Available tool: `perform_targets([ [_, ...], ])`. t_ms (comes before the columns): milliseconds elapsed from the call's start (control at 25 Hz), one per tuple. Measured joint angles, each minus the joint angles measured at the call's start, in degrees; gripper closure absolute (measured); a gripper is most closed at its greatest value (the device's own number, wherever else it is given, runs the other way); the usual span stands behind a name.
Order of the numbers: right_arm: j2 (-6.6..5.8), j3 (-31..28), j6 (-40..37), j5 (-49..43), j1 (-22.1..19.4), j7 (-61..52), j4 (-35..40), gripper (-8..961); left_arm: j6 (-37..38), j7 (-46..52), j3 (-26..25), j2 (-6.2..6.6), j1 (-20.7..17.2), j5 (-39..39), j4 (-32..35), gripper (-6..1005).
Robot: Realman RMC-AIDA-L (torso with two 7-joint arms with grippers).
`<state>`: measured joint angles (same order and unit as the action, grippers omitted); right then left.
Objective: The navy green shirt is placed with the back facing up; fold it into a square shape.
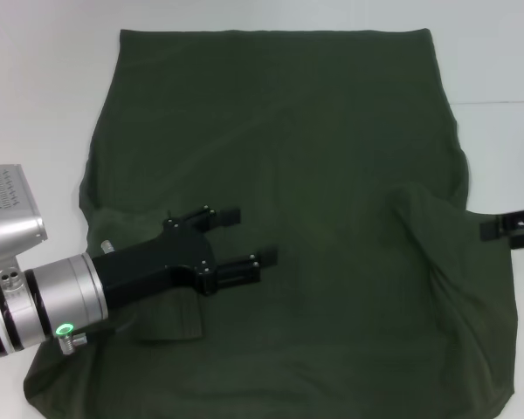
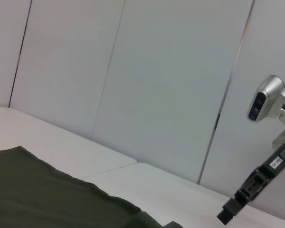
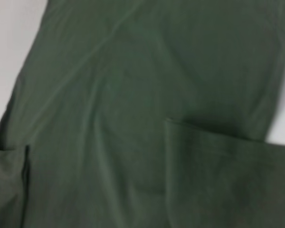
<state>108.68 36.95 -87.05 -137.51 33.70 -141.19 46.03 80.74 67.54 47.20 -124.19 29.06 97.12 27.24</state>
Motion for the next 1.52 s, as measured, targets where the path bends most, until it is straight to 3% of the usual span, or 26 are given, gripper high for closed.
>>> perform_targets([
  [240, -0.48, 0.38, -0.11, -3.33, -0.62, -1.45, 0.11, 222, 0.08, -0.02, 0.09, -0.09, 0.05, 0.0, -0.08, 92],
  [640, 1.51, 1.08, 1.86, -11.83, 2.08, -3.19, -0.25, 225, -0.03, -0.05, -0.08, -0.14, -0.19, 0.0, -0.64, 91],
  [1120, 2.34, 3.72, 4.49, -13.7, 3.3, -4.6, -1.32, 227, -0.03, -0.18, -0.14, -0.08, -0.34, 0.0, -0.7, 92],
  [1520, 2.24, 4.27, 5.3, -13.76, 3.48, -4.62, -2.77, 226, -0.2, -0.22, -0.27, -0.08, -0.42, 0.0, -0.7, 92],
])
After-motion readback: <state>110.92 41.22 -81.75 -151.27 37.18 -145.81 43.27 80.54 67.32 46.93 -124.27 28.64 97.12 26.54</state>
